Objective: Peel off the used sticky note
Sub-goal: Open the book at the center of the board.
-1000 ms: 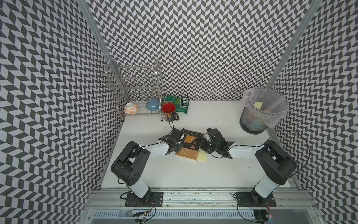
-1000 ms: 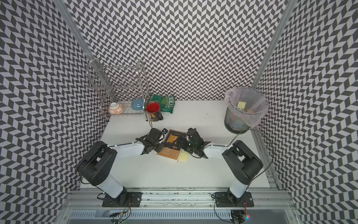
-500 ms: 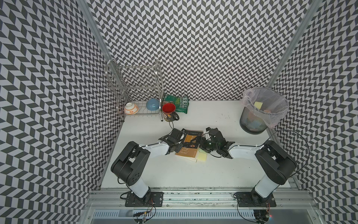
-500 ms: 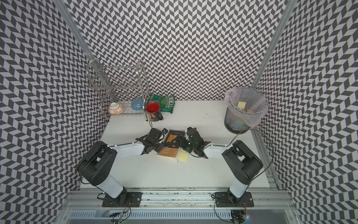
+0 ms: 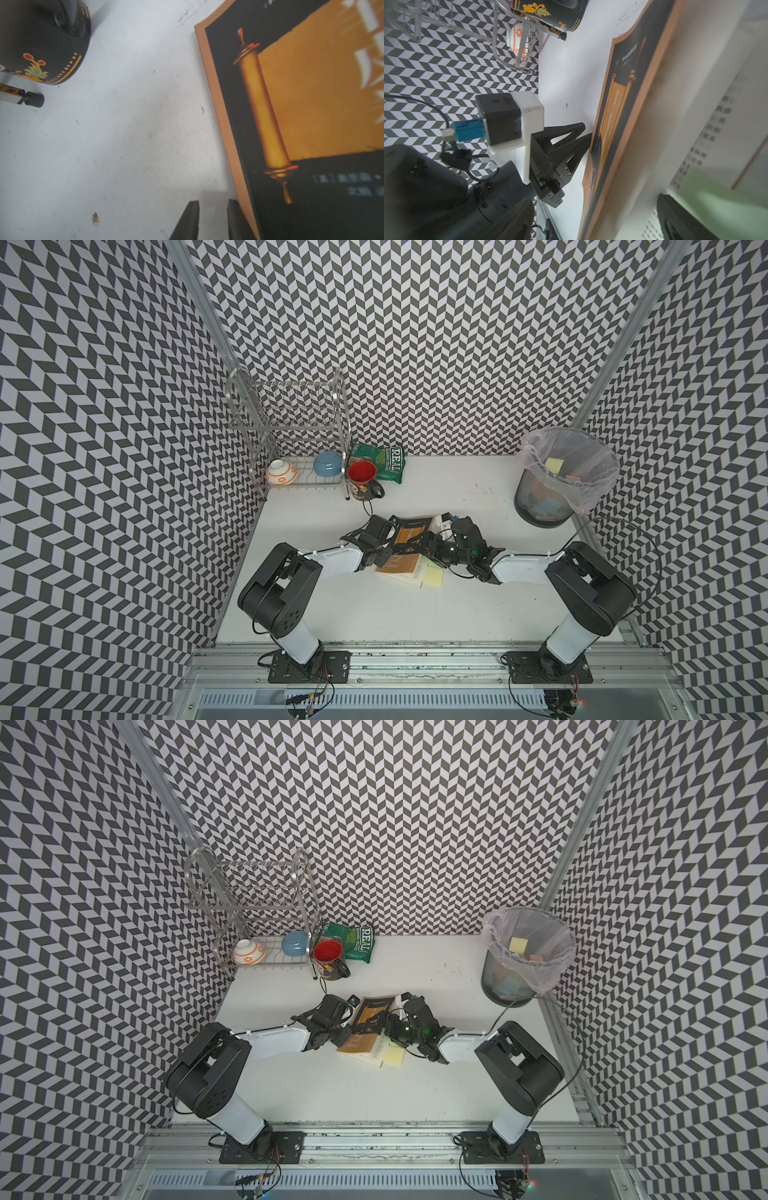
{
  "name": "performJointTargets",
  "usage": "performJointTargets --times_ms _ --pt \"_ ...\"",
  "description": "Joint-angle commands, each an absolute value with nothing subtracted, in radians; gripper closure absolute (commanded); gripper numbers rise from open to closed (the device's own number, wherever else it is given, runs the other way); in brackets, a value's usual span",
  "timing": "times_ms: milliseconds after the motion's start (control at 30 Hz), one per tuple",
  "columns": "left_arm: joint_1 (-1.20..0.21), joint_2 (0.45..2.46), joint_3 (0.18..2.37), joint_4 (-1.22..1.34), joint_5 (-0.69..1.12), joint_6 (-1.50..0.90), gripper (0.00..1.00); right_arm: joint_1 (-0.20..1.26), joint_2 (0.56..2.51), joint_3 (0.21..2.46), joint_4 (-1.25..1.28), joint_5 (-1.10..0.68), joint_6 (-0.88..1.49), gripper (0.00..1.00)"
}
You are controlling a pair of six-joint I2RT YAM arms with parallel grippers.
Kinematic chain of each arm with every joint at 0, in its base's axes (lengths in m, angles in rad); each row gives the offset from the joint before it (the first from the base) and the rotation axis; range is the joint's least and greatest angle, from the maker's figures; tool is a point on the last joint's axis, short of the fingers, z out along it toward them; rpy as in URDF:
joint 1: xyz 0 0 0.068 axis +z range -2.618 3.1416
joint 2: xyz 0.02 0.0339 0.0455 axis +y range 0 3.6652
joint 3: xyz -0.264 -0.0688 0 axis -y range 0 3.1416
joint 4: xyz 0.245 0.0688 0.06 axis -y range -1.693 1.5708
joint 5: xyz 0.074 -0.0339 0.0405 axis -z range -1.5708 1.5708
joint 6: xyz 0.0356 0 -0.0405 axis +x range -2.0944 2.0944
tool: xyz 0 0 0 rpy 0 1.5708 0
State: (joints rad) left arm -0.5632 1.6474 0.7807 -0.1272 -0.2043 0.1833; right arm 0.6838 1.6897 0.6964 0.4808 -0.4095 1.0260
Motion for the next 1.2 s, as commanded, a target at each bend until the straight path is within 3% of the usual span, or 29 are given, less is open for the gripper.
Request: performJointTargets --times_ms 0,633,1033,1167 --pt "-0.575 1.689 0.763 -0.202 -0.163 0.183 0.72 0.686 1.679 0.672 0.652 -0.458 1.046 0.06" --pt "-0.575 1.689 0.764 -0.204 -0.166 0.182 0.72 0.679 1.689 0.575 1.042 -0.511 1.112 0.07" --pt "-0.575 1.688 0.763 -0.205 -0.167 0.182 0.72 0.678 1.747 0.575 1.068 -0.485 1.104 0.07" --pt "-0.575 1.687 0.763 -0.203 -0.166 0.183 0.72 0.676 1.662 0.550 0.884 -0.385 1.061 0.08"
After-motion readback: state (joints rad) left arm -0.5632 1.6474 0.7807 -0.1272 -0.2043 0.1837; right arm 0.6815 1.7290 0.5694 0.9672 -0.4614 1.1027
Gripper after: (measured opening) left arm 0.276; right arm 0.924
